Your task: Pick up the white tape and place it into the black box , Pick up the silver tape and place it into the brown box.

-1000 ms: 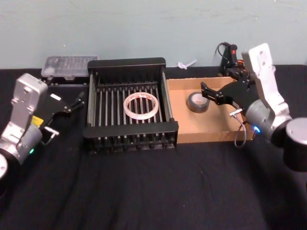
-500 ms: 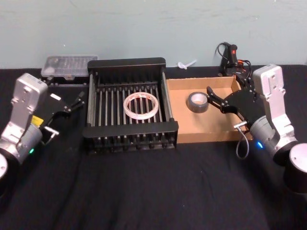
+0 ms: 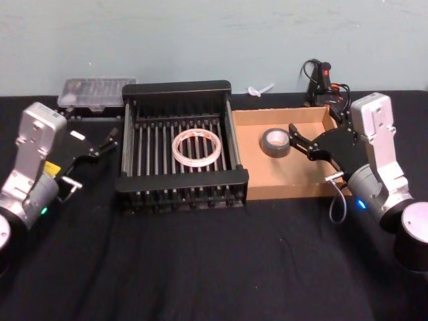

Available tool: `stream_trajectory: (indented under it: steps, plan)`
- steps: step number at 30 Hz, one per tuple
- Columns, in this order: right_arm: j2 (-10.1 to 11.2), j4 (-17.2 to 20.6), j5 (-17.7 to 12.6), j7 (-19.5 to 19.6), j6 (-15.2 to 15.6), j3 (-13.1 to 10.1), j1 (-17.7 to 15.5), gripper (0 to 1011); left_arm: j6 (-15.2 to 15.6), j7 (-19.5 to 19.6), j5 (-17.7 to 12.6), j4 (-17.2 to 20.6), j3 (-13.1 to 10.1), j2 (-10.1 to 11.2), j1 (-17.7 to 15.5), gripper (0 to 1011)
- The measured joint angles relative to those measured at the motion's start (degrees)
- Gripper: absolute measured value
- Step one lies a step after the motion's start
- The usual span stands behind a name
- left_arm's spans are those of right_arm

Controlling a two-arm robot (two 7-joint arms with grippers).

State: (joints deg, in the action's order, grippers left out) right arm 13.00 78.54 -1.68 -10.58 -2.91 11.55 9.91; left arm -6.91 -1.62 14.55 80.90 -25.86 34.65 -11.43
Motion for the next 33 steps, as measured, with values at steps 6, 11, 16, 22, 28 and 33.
stream_trajectory:
  steps: [6, 11, 16, 22, 28, 33]
  plan:
    - [0.03, 0.1, -0.09, -0.03, 0.0, 0.03, -0.02, 1002, 0.0, 0.0, 0.0, 0.0, 0.0, 0.0, 0.0, 1001]
    - [0.05, 0.15, -0.16, -0.05, 0.0, 0.06, -0.03, 1002, 0.0, 0.0, 0.0, 0.0, 0.0, 0.0, 0.0, 1001]
    - [0.08, 0.17, -0.2, -0.08, 0.01, 0.09, -0.03, 1002, 0.0, 0.0, 0.0, 0.0, 0.0, 0.0, 0.0, 1001]
    - [0.1, 0.22, -0.23, -0.1, 0.01, 0.09, -0.03, 1002, 0.0, 0.0, 0.0, 0.0, 0.0, 0.0, 0.0, 1001]
    - [0.1, 0.24, -0.28, -0.1, 0.01, 0.09, -0.03, 1002, 0.0, 0.0, 0.0, 0.0, 0.0, 0.0, 0.0, 1001]
    - [0.1, 0.24, -0.3, -0.1, 0.01, 0.09, -0.03, 1002, 0.0, 0.0, 0.0, 0.0, 0.0, 0.0, 0.0, 1001]
